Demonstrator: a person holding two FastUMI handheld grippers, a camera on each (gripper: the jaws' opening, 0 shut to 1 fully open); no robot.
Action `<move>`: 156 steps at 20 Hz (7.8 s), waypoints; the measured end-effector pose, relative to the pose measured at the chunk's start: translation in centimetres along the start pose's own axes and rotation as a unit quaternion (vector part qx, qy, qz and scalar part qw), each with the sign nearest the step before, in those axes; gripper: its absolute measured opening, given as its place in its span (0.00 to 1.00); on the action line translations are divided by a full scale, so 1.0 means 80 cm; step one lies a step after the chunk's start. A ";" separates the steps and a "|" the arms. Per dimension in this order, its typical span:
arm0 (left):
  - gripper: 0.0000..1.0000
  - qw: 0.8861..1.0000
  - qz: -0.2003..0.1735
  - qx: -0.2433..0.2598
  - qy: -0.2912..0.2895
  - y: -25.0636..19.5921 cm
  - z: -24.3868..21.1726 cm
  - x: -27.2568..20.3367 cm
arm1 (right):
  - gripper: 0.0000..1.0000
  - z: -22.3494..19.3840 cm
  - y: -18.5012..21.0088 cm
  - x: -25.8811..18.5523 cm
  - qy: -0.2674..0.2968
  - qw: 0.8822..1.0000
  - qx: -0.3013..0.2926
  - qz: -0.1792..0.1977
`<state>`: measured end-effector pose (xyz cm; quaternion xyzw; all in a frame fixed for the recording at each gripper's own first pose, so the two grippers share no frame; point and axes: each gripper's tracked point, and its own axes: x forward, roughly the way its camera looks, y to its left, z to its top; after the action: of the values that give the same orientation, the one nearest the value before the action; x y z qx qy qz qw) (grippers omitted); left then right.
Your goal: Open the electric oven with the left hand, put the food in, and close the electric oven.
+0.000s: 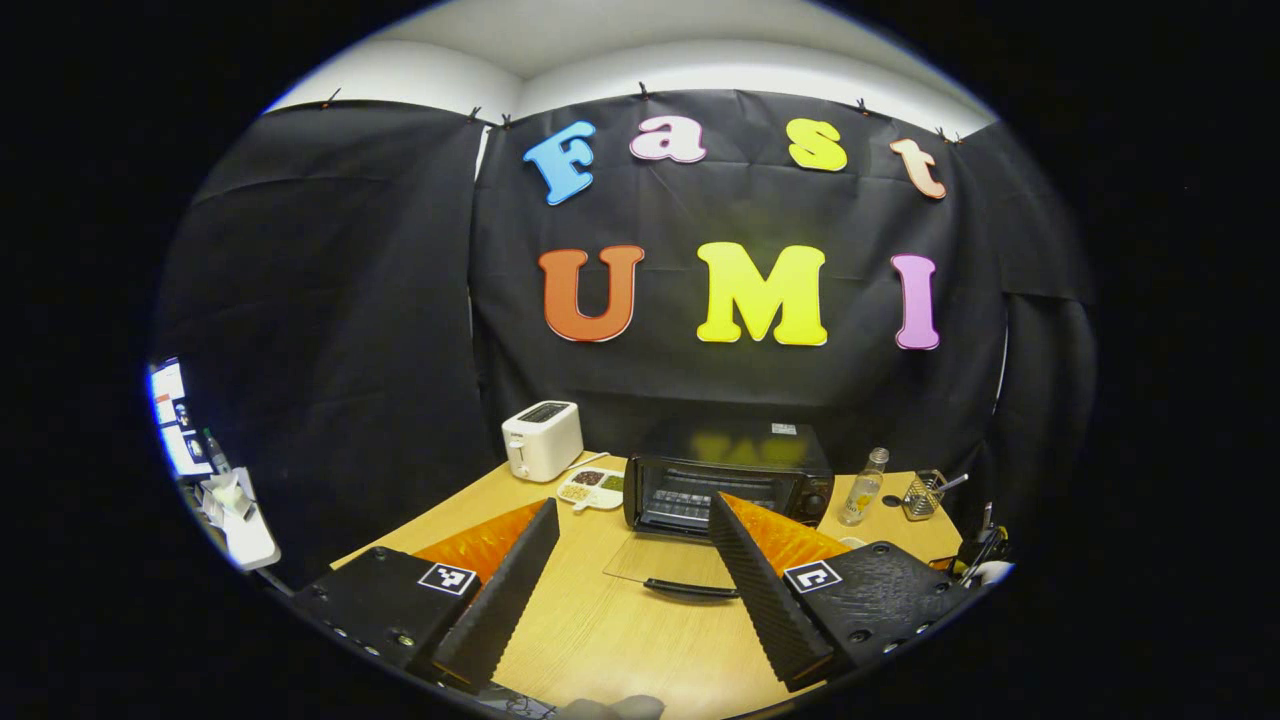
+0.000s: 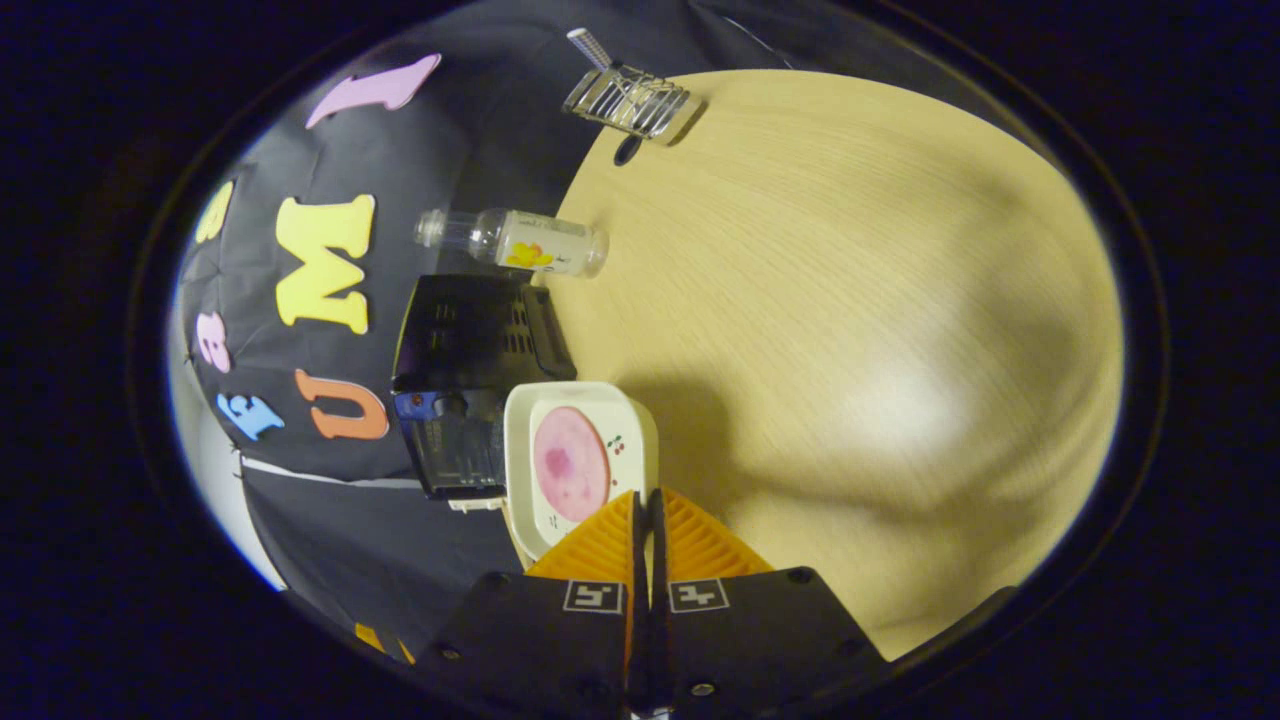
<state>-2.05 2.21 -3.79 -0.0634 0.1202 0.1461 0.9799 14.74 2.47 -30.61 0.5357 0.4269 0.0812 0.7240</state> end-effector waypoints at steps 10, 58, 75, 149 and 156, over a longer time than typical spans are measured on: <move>0.96 0.993 -0.120 0.016 0.012 0.050 -0.010 0.059 | 0.04 -0.129 0.101 0.043 -0.090 0.992 0.083 0.005; 0.96 0.992 -0.124 0.013 0.020 0.108 -0.045 0.072 | 0.99 -0.091 0.193 0.083 -0.204 0.960 -0.191 0.011; 0.96 0.990 -0.089 0.089 0.060 -0.044 -0.152 0.001 | 1.00 -0.078 0.109 -0.253 -0.264 0.786 -0.554 -0.077; 0.98 0.976 -0.176 0.076 0.102 -0.134 -0.156 0.261 | 1.00 -0.057 0.130 -0.323 -0.363 0.838 -0.384 -0.141; 0.98 0.977 -0.200 0.062 0.037 -0.139 -0.083 0.178 | 1.00 -0.060 0.151 -0.331 -0.353 0.824 -0.423 -0.130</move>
<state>13.06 -5.57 -12.80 -0.0306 0.1504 -0.0635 0.9861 -1.03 -4.35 -6.67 0.1084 0.1315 -0.0359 0.9847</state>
